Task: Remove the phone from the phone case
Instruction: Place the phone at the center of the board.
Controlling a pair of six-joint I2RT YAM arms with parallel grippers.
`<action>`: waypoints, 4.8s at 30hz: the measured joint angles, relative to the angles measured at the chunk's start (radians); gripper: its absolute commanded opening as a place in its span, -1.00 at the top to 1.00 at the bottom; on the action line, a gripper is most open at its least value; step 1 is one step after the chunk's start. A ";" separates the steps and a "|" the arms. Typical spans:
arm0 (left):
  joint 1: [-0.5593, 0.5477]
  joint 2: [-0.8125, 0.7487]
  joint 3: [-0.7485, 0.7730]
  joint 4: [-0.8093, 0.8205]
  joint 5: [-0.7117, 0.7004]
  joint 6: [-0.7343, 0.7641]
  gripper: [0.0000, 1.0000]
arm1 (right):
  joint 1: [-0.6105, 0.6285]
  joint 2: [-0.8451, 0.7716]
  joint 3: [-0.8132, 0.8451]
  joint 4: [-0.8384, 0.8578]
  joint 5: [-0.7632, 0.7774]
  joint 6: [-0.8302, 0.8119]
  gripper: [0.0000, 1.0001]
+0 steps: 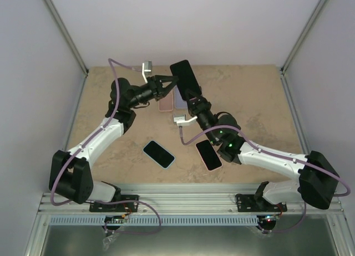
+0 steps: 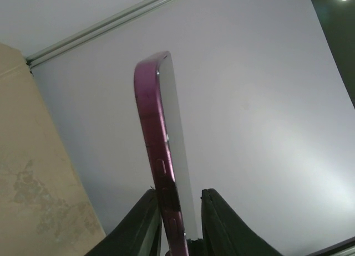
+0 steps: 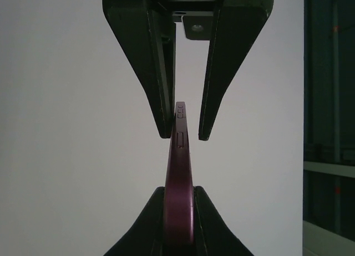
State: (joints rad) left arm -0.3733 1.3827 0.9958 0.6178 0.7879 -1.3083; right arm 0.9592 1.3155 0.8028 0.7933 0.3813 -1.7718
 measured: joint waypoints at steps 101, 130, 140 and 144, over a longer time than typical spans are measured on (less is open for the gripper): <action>-0.007 -0.026 -0.178 0.194 0.342 0.291 1.00 | -0.553 -0.009 0.267 -0.786 -1.455 2.343 0.30; 0.006 -0.013 -0.002 -0.309 0.154 0.679 -0.99 | -0.711 0.141 0.389 -0.986 -1.478 2.254 0.99; 0.075 -0.001 0.023 -0.466 0.080 0.787 -0.98 | -0.872 0.426 0.599 -1.287 -1.381 1.945 0.99; 0.075 -0.002 0.034 -0.486 0.073 0.809 -0.98 | -0.924 0.594 0.709 -1.363 -1.352 1.874 0.99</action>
State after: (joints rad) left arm -0.2981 1.3811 1.0302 0.1322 0.8608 -0.4995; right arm 0.0353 1.9099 1.5116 -0.5697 -0.9710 0.1020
